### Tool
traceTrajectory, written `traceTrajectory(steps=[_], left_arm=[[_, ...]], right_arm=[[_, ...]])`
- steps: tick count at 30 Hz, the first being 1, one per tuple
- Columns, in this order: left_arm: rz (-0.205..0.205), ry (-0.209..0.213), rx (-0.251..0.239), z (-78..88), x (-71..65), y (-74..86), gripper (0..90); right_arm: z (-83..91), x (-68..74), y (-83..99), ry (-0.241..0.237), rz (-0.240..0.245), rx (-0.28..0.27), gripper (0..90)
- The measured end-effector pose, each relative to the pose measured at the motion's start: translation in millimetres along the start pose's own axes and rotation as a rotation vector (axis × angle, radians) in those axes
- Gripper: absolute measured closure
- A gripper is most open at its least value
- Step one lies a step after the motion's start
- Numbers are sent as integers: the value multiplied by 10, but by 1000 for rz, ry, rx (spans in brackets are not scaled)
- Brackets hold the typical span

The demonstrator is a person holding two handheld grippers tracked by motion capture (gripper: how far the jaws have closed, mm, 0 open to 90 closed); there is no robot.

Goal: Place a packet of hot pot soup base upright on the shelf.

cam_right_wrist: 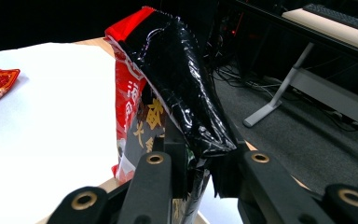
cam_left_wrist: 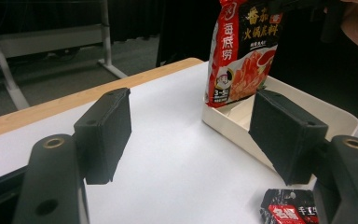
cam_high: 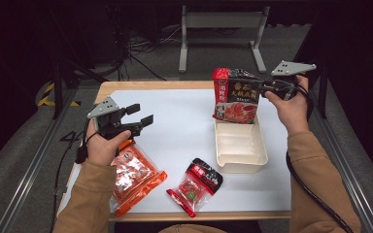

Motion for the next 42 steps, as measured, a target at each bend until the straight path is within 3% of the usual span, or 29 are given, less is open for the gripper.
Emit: traceTrajectory(steps=[11,18,27,42], left_arm=[[-6,0,4,-4,1,2,294],[-7,1,8,-5,2,6,293],[10,5,0,13,5,7,275],[7,-5,18,20,9,42,234]], right_arm=[[-11,8,75,-14,-19,5,772],[-111,60,181,-34,-28,34,758],[-169,103,297,-41,-43,54,746],[-150,22,502,-31,-136,34,750]])
Point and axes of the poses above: each handheld gripper's, and its own axes: z roughly backward along the jaws, y roughly out of its underside, x roughly to its left, the point moved 9 cm from there along -z, roughly forward along the jaws, and after that the axes turned 9 degrees about x, right-handed, at the moved point
